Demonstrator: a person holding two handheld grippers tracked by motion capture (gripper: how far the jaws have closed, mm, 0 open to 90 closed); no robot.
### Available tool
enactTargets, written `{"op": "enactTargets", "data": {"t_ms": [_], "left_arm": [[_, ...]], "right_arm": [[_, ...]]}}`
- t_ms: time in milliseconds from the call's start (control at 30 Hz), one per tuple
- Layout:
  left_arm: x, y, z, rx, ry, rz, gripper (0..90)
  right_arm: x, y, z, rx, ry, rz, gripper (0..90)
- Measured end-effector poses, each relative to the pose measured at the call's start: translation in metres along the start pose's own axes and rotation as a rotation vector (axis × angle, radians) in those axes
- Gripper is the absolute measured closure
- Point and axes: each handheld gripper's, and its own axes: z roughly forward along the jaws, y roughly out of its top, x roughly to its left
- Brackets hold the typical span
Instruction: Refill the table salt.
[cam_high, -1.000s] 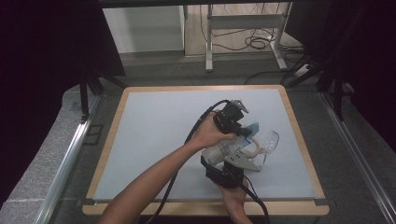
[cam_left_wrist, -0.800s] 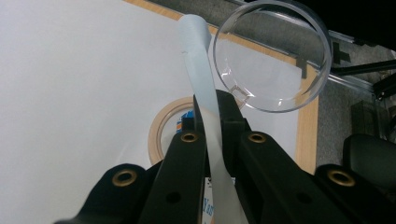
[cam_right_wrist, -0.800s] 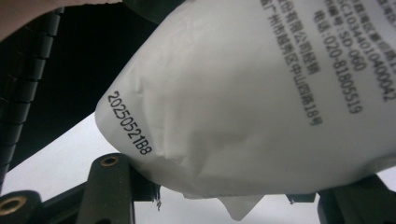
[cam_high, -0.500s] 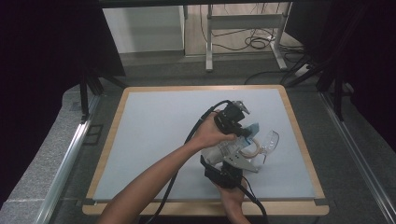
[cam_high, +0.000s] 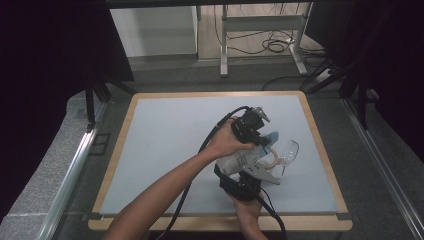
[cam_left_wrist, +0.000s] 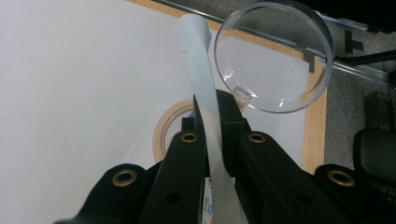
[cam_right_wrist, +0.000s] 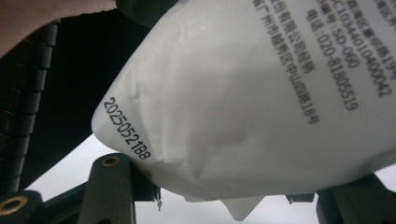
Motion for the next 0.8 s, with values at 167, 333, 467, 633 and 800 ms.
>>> {"op": "enactTargets", "data": {"t_ms": [167,333,467,633,800], "left_arm": [[0.0000,-0.0001,0.0013,0.006,0.002,0.006,90.0],[-0.0005,0.0000,0.0014,0.008,0.005,0.007,90.0],[0.0002,0.0004,0.0014,0.009,-0.001,0.012,90.0],[0.0002,0.0009,0.0000,0.012,-0.005,0.013,90.0],[-0.0001,0.0004,-0.0011,0.016,0.000,0.013,90.0]], "right_arm": [[-0.0022,-0.0014,0.0013,0.006,-0.003,-0.008,43.3],[-0.0032,-0.0020,0.0019,0.010,-0.007,-0.017,43.3],[-0.0030,-0.0013,0.0007,0.008,0.003,0.004,43.3],[-0.0026,-0.0014,-0.0011,0.009,-0.001,-0.007,43.3],[-0.0043,-0.0031,0.0018,0.028,-0.027,-0.046,43.4]]}}
